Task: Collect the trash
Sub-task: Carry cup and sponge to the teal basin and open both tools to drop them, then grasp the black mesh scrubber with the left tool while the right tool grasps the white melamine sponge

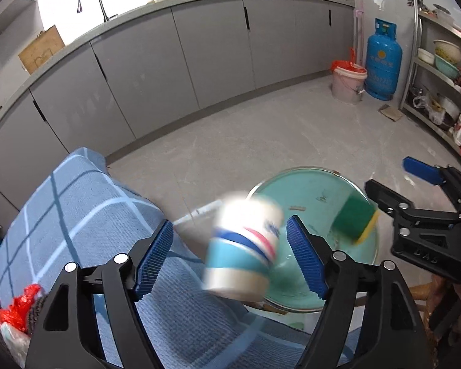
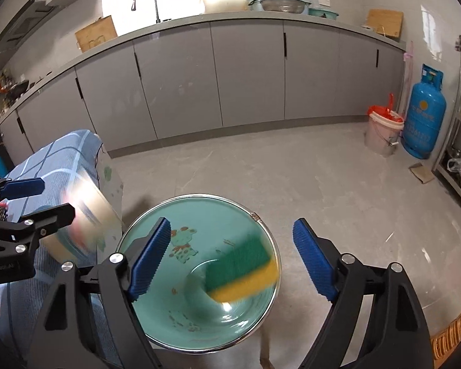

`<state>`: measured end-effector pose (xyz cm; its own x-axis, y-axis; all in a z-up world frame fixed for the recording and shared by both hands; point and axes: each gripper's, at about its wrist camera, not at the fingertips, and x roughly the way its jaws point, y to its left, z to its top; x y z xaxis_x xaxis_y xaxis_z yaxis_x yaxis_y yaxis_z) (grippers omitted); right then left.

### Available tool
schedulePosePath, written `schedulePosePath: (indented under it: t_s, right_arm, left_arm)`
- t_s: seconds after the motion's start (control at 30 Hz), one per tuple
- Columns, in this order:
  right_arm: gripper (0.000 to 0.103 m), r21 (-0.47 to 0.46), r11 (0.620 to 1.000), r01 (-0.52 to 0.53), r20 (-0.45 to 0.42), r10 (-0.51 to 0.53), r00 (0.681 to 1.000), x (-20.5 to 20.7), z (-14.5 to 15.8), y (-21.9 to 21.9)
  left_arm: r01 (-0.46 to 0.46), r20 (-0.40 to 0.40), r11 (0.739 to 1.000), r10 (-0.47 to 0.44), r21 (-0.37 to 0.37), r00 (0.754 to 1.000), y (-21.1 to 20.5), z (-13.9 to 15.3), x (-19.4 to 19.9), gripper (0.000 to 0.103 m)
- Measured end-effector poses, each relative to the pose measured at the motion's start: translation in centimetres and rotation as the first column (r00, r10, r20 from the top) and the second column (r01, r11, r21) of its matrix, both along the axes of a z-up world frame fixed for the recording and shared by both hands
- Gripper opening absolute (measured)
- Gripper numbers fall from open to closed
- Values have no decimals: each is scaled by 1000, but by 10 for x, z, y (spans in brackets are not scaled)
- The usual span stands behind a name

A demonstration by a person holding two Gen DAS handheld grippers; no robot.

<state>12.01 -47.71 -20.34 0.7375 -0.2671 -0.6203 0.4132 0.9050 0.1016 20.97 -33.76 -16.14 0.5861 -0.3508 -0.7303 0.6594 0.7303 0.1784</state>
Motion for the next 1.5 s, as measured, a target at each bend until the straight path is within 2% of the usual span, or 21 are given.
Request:
schedulePosePath:
  t_s: [0.37, 0.47, 0.9, 1.23, 1.4, 1.5]
  right_arm:
    - [86, 27, 1000, 9, 1, -9, 1000, -6, 5, 12]
    - [91, 31, 999, -14, 7, 14, 1000, -6, 10, 25]
    - [92, 2, 985, -170, 27, 170, 985, 10, 34, 103]
    - [92, -15, 957, -289, 29, 290, 957, 17, 49, 168]
    - [92, -24, 930, -366, 29, 367, 930, 24, 56, 207]
    - [92, -36, 914, -404, 27, 405, 914, 29, 59, 229]
  left_arm:
    - [-81, 54, 997, 81, 3, 995, 38, 15, 2, 85]
    - [-108, 70, 994, 108, -6, 992, 55, 24, -2, 85]
    - [-221, 152, 973, 229, -66, 961, 140, 66, -25, 87]
    - [-359, 198, 927, 374, -108, 906, 232, 88, -42, 88]
    - [-441, 207, 889, 458, -125, 864, 281, 95, -47, 90]
    - [-511, 208, 851, 524, -117, 826, 312, 91, -45, 91]
